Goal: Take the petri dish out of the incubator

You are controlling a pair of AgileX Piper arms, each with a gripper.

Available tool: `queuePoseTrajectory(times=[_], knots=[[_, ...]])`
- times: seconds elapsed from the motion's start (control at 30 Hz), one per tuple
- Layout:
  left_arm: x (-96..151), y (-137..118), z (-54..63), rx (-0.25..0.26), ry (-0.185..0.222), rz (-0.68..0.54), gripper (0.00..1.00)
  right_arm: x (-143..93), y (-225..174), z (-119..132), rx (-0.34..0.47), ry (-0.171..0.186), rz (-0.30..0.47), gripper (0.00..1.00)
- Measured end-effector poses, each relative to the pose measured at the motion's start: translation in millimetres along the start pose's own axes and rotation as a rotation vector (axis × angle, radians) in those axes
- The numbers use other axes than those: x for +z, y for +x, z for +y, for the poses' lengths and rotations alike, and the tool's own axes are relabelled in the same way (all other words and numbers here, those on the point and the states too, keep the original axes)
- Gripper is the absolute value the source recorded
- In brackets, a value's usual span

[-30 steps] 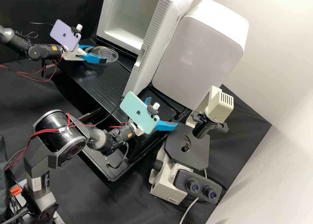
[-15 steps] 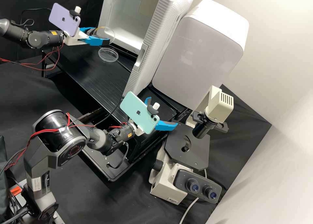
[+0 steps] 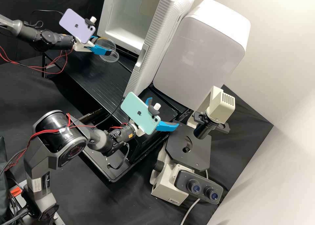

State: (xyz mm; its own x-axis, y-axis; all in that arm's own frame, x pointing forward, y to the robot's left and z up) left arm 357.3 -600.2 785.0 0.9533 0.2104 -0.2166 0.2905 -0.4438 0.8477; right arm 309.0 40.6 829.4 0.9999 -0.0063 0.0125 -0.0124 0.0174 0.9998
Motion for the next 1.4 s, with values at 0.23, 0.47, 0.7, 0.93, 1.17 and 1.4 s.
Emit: queuePoseTrajectory(times=[0.23,0.47,0.7,0.93,1.17,1.4], knots=[[7.9,9.1,4.5,-0.015,0.01,0.005,0.0,0.0,0.0,0.0,0.0,0.0,0.0,1.0],[10.2,11.9,10.3,-0.004,0.01,-0.004,0.0,0.0,0.0,0.0,0.0,0.0,0.0,1.0],[11.2,14.6,11.0,-0.014,0.001,-0.004,0.0,0.0,0.0,0.0,0.0,0.0,0.0,1.0],[10.7,21.2,4.0,-0.043,-0.007,-0.006,0.0,0.0,0.0,0.0,0.0,0.0,0.0,1.0],[8.8,24.4,0.5,-0.061,-0.028,0.001,1.0,0.0,0.0,0.0,0.0,0.0,0.0,1.0],[6.6,27.5,-2.1,-0.075,-0.043,0.008,1.0,0.0,0.0,0.0,0.0,0.0,0.0,1.0]])
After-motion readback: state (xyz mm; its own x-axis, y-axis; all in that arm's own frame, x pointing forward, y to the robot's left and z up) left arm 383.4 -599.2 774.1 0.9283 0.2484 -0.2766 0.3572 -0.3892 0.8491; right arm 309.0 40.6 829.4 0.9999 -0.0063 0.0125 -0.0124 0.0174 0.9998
